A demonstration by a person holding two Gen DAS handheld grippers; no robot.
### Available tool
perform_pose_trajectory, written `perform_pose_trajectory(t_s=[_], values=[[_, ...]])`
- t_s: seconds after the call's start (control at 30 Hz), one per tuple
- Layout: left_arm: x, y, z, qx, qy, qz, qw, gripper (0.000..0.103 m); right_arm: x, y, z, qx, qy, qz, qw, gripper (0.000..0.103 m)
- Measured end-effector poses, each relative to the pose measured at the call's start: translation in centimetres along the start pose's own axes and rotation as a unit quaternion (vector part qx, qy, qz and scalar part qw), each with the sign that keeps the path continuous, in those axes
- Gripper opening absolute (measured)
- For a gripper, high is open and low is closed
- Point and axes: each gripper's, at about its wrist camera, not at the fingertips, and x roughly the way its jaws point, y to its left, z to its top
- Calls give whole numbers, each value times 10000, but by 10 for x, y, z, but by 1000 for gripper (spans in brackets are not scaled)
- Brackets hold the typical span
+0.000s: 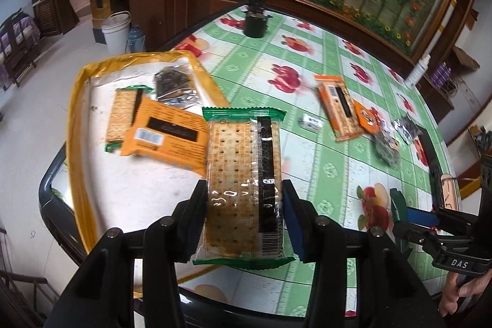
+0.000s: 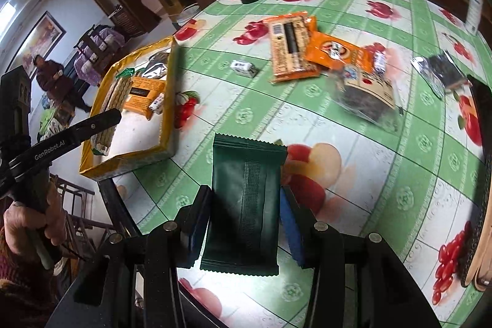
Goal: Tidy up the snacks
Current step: 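Carry the cracker pack and green pouch in both tools over the tray, then lower both tools into the tray and open them to release the snacks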
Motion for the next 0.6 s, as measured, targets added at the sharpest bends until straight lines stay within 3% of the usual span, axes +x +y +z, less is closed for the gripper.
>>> perform_pose_trajectory(t_s=[0.6], values=[[5,43,2,-383,-40,69,9992,46,5,54,50,-411,-11,327,9986,48]])
